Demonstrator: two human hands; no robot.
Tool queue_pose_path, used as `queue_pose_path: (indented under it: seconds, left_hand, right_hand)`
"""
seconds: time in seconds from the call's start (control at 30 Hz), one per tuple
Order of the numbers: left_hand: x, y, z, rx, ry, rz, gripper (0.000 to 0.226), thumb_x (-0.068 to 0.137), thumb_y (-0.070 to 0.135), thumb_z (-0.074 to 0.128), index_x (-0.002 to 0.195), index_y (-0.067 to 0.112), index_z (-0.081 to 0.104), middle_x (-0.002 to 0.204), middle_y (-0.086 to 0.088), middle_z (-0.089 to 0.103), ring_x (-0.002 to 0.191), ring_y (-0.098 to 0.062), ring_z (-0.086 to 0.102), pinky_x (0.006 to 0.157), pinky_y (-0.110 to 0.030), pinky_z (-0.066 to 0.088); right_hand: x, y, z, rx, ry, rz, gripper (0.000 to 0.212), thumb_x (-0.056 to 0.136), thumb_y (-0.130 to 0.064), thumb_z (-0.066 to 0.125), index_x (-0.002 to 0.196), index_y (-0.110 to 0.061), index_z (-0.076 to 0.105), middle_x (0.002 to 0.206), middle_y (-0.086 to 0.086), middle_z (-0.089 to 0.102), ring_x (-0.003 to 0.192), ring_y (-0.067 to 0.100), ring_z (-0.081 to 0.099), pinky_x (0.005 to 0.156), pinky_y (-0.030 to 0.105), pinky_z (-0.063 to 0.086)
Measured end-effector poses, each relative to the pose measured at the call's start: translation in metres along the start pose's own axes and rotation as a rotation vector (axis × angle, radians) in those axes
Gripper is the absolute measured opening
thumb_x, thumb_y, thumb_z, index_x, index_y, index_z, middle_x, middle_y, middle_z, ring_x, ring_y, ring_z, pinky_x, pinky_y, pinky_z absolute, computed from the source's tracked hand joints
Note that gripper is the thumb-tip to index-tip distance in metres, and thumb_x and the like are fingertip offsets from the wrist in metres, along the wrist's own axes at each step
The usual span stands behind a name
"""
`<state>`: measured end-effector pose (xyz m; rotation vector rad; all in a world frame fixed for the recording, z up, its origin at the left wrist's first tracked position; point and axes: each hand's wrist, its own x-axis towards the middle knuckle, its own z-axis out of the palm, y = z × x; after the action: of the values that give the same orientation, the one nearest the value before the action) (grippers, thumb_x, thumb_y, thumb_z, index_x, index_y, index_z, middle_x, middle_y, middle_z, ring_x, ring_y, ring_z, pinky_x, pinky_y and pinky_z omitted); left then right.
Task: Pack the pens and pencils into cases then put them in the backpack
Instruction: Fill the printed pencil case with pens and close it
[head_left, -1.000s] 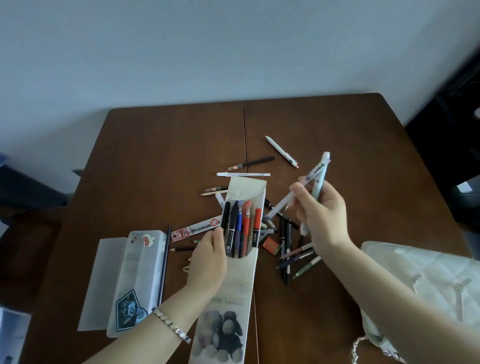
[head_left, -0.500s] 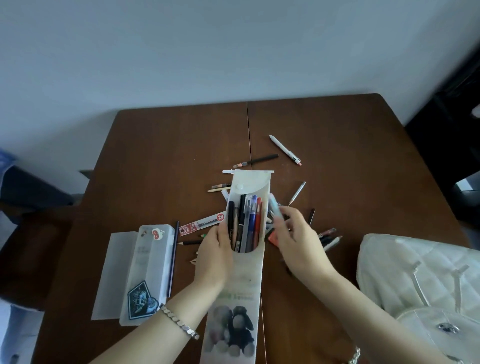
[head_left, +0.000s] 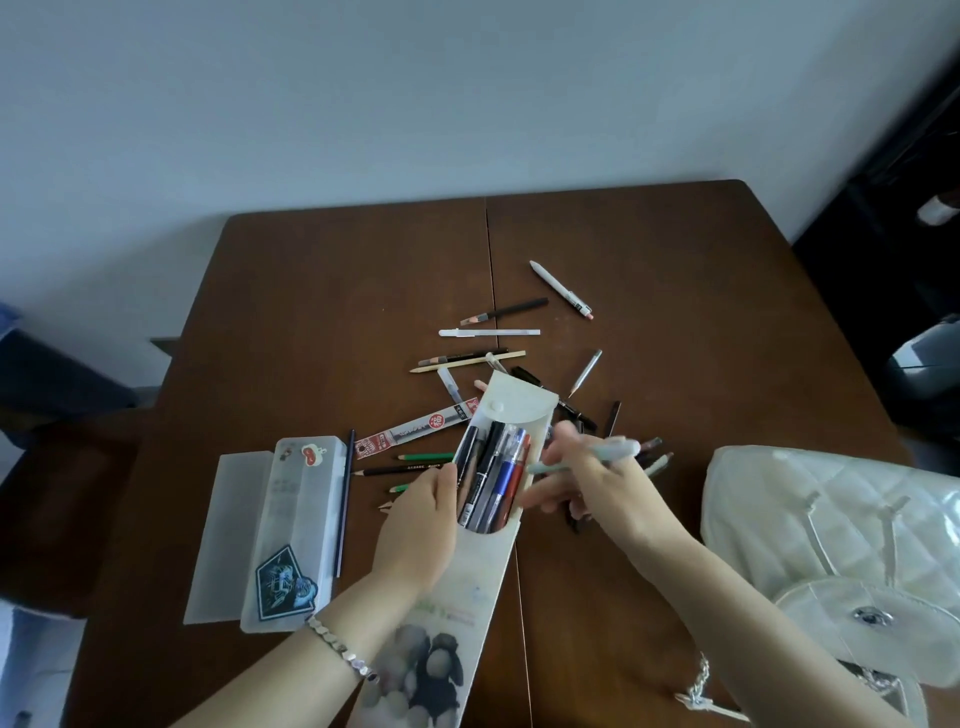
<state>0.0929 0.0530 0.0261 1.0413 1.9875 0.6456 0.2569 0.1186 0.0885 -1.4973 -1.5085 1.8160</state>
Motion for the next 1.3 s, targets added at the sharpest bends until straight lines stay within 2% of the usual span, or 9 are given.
queue_pose_path:
  seconds: [0.13, 0.3, 0.4, 0.47, 0.67, 0.83, 0.9, 1.07, 1.3]
  left_hand:
    - [-0.010, 0.006, 0.002, 0.028, 0.013, 0.070, 0.037, 0.098, 0.038, 0.027, 0.088, 0.018, 0.057, 0.076, 0.005, 0.063, 0.071, -0.007, 0.060, 0.057, -0.011, 0.043]
    - [-0.015, 0.021, 0.007, -0.008, 0.013, 0.101, 0.041, 0.100, 0.038, 0.025, 0.097, 0.019, 0.061, 0.087, 0.003, 0.067, 0.082, -0.008, 0.062, 0.074, -0.030, 0.051]
    - [-0.014, 0.024, 0.013, -0.011, 0.022, 0.129, 0.046, 0.099, 0.040, 0.024, 0.099, 0.016, 0.063, 0.086, 0.001, 0.069, 0.082, -0.011, 0.064, 0.076, -0.036, 0.051]
    - [-0.013, 0.022, 0.015, 0.012, 0.007, 0.128, 0.046, 0.099, 0.042, 0.024, 0.101, 0.019, 0.063, 0.088, 0.002, 0.069, 0.084, -0.012, 0.064, 0.078, -0.039, 0.052]
    - [-0.006, 0.023, 0.014, -0.018, 0.017, 0.102, 0.045, 0.099, 0.042, 0.025, 0.101, 0.018, 0.064, 0.085, 0.001, 0.068, 0.079, -0.011, 0.065, 0.074, -0.038, 0.054]
    - [-0.003, 0.025, 0.018, -0.015, 0.004, 0.085, 0.046, 0.099, 0.042, 0.024, 0.102, 0.018, 0.063, 0.086, 0.003, 0.067, 0.080, -0.009, 0.063, 0.065, -0.024, 0.048]
    - [-0.001, 0.020, 0.015, -0.007, 0.022, 0.041, 0.043, 0.099, 0.042, 0.024, 0.100, 0.019, 0.061, 0.084, 0.005, 0.065, 0.079, -0.006, 0.061, 0.061, -0.019, 0.046]
    - [0.007, 0.011, 0.006, 0.023, 0.082, -0.047, 0.045, 0.099, 0.039, 0.023, 0.091, 0.010, 0.057, 0.072, 0.001, 0.056, 0.065, -0.007, 0.054, 0.049, -0.014, 0.035]
    - [0.011, 0.004, 0.004, 0.001, 0.122, -0.083, 0.045, 0.100, 0.036, 0.026, 0.083, 0.007, 0.056, 0.064, -0.001, 0.051, 0.057, -0.008, 0.048, 0.048, -0.018, 0.032]
  right_hand:
    - [0.004, 0.005, 0.009, -0.110, 0.113, -0.051, 0.048, 0.099, -0.031, 0.029, 0.068, -0.020, 0.065, 0.042, -0.003, 0.039, 0.037, 0.007, 0.031, 0.040, 0.019, 0.025]
    - [0.013, 0.007, 0.014, -0.093, 0.323, -0.136, 0.005, 0.091, -0.023, 0.055, 0.090, -0.020, 0.051, 0.061, -0.007, 0.056, 0.047, 0.005, 0.056, 0.048, 0.021, 0.050]
    - [0.013, 0.014, 0.016, -0.140, 0.460, -0.234, 0.071, 0.081, -0.015, 0.070, 0.134, -0.025, 0.024, 0.076, -0.013, 0.055, 0.064, 0.007, 0.064, 0.055, 0.019, 0.056]
    - [0.015, 0.015, 0.013, -0.162, 0.489, -0.240, 0.090, 0.077, -0.013, 0.073, 0.143, -0.025, 0.013, 0.075, -0.022, 0.049, 0.064, 0.002, 0.062, 0.054, 0.011, 0.052]
    - [0.011, 0.030, 0.018, -0.392, 0.432, -0.412, 0.042, 0.079, -0.022, 0.072, 0.118, -0.015, 0.058, 0.098, -0.010, 0.055, 0.091, 0.010, 0.059, 0.074, 0.007, 0.049]
    - [0.014, 0.046, 0.014, -0.639, 0.479, -0.608, 0.036, 0.076, -0.019, 0.075, 0.109, -0.009, 0.067, 0.108, 0.001, 0.067, 0.108, 0.017, 0.049, 0.094, 0.027, 0.038]
    - [0.018, 0.050, -0.002, -0.506, 0.602, -0.515, 0.022, 0.079, -0.012, 0.071, 0.101, -0.010, 0.068, 0.098, 0.000, 0.066, 0.096, 0.012, 0.050, 0.087, 0.026, 0.042]
    - [0.057, 0.094, -0.050, -0.204, 0.649, 0.324, 0.033, 0.087, -0.014, 0.057, 0.116, -0.003, 0.047, 0.098, 0.013, 0.064, 0.078, 0.024, 0.058, 0.062, 0.025, 0.041]
    - [0.097, 0.110, -0.049, -0.297, 0.638, 0.557, 0.054, 0.088, -0.017, 0.057, 0.129, 0.002, 0.027, 0.124, 0.025, 0.051, 0.102, 0.038, 0.057, 0.070, 0.035, 0.044]
